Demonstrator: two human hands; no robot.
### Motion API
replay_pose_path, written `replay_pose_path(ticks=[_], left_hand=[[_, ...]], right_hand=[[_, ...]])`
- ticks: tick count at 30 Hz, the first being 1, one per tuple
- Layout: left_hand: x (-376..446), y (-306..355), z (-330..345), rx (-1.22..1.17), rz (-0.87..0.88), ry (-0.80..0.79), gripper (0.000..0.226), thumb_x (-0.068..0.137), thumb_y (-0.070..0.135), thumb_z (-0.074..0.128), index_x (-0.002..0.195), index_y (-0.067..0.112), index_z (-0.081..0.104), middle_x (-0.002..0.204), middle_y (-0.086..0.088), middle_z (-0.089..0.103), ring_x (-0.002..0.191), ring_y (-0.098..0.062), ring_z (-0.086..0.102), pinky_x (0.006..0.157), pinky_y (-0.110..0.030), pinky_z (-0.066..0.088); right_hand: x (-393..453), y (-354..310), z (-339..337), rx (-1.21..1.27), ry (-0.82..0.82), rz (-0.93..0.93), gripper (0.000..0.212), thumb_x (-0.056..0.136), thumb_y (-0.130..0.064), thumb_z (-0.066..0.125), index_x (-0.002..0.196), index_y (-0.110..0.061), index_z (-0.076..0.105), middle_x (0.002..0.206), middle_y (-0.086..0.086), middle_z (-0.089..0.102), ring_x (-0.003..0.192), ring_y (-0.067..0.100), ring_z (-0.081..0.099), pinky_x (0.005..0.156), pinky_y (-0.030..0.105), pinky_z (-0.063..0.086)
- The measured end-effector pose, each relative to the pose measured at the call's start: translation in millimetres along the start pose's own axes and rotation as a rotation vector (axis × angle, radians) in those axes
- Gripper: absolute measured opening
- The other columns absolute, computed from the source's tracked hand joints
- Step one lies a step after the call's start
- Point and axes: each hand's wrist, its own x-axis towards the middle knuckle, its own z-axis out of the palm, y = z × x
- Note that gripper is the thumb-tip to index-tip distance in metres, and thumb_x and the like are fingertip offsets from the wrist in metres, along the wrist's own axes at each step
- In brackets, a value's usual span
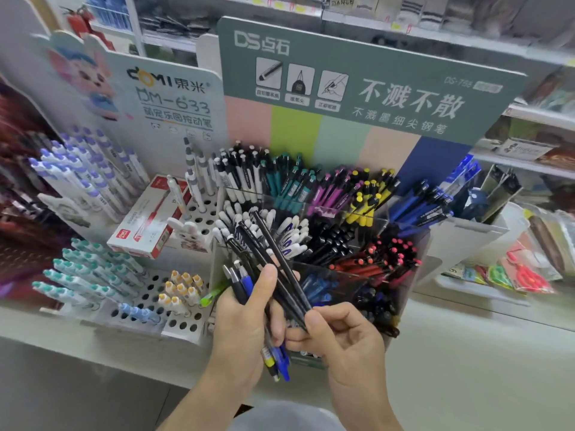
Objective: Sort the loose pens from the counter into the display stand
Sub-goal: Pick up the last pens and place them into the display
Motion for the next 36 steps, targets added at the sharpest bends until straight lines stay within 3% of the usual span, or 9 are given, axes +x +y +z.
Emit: replay_pose_path(ticks=[6,11,15,17,20,24,29,31,36], left_hand=[[0,7,-7,0.124,0.066,-0.146,0.024,0.084,0.035,0.063,0.092,0.018,0.079,0.067,-0.038,0.053,0.032,-0.019,0.033,0.037,-0.023,0.035],[3,5,-20,0.18,0.002,-0.256,0.024,0.083,0.034,0.066,0.094,0.015,0.076,0.068,-0.017,0.064,0.031,-0.015,0.036,0.035,-0.022,0.033],[2,5,-27,0.327,-0.168,-0.51,0.025,0.091,0.032,0.064,0.091,0.01,0.074,0.064,-0.012,0.065,0.031,-0.011,0.036,0.035,-0.021,0.032],[0,5,-29,0.341,-0.278,-0.651,0.03,0.093,0.035,0.068,0.095,0.006,0.072,0.07,-0.024,0.062,0.032,-0.009,0.038,0.035,-0.019,0.033],[0,3,-31,0.25,-0.432,-0.792,0.034,0.092,0.033,0.067,0.107,0.003,0.07,0.083,-0.021,0.062,0.033,-0.005,0.04,0.032,-0.018,0.033],[-1,-1,-32,0.199,-0.552,-0.841,0.046,0.096,0.032,0.065,0.113,-0.011,0.063,0.064,-0.026,0.053,0.032,-0.007,0.036,0.033,-0.019,0.032],[-6,0,-21,0.206,-0.577,-0.813,0.03,0.101,0.022,0.052,0.093,-0.003,0.066,0.047,0.001,0.06,0.031,-0.005,0.038,0.034,-0.016,0.031],[-8,-2,-21,0.225,-0.577,-0.8,0.032,0.101,0.022,0.051,0.101,-0.009,0.062,0.053,-0.002,0.065,0.032,-0.004,0.041,0.036,-0.015,0.033],[-5,-9,-28,0.237,-0.545,-0.826,0.037,0.1,0.025,0.06,0.122,-0.004,0.062,0.102,-0.024,0.072,0.04,-0.006,0.048,0.04,-0.015,0.039]], right_hand=[[4,-1,-12,-0.094,-0.136,0.079,0.013,0.085,0.007,0.073,0.082,0.011,0.061,0.071,0.03,0.069,0.061,0.035,0.072,0.055,0.035,0.06],[14,-14,-22,-0.245,-0.316,0.061,0.009,0.081,-0.014,0.072,0.078,-0.007,0.069,0.07,0.019,0.069,0.059,0.027,0.066,0.055,0.034,0.055],[37,-27,-32,-0.364,-0.276,-0.062,0.02,0.092,-0.023,0.071,0.111,-0.019,0.068,0.089,0.013,0.068,0.06,0.023,0.059,0.052,0.034,0.048],[48,-32,-36,-0.414,-0.423,0.022,0.036,0.096,-0.03,0.065,0.132,-0.028,0.059,0.096,0.018,0.065,0.065,0.03,0.06,0.053,0.034,0.047],[57,-40,-43,-0.465,-0.662,0.16,0.04,0.101,-0.032,0.061,0.139,-0.035,0.052,0.074,0.022,0.061,0.063,0.031,0.053,0.052,0.031,0.042],[60,-40,-43,-0.495,-0.72,0.167,0.036,0.093,-0.031,0.074,0.126,-0.028,0.058,0.078,0.021,0.054,0.052,0.022,0.048,0.048,0.026,0.041],[61,-33,-37,-0.568,-0.643,0.106,0.033,0.088,-0.026,0.081,0.109,-0.02,0.056,0.083,0.035,0.054,0.054,0.025,0.045,0.042,0.029,0.038],[61,-37,-40,-0.565,-0.676,0.114,0.027,0.09,-0.022,0.078,0.109,-0.02,0.058,0.087,0.032,0.059,0.051,0.023,0.049,0.043,0.029,0.04],[60,-43,-50,-0.575,-0.702,0.089,0.014,0.093,-0.019,0.073,0.097,-0.015,0.061,0.072,0.018,0.053,0.047,0.019,0.046,0.044,0.026,0.04]])
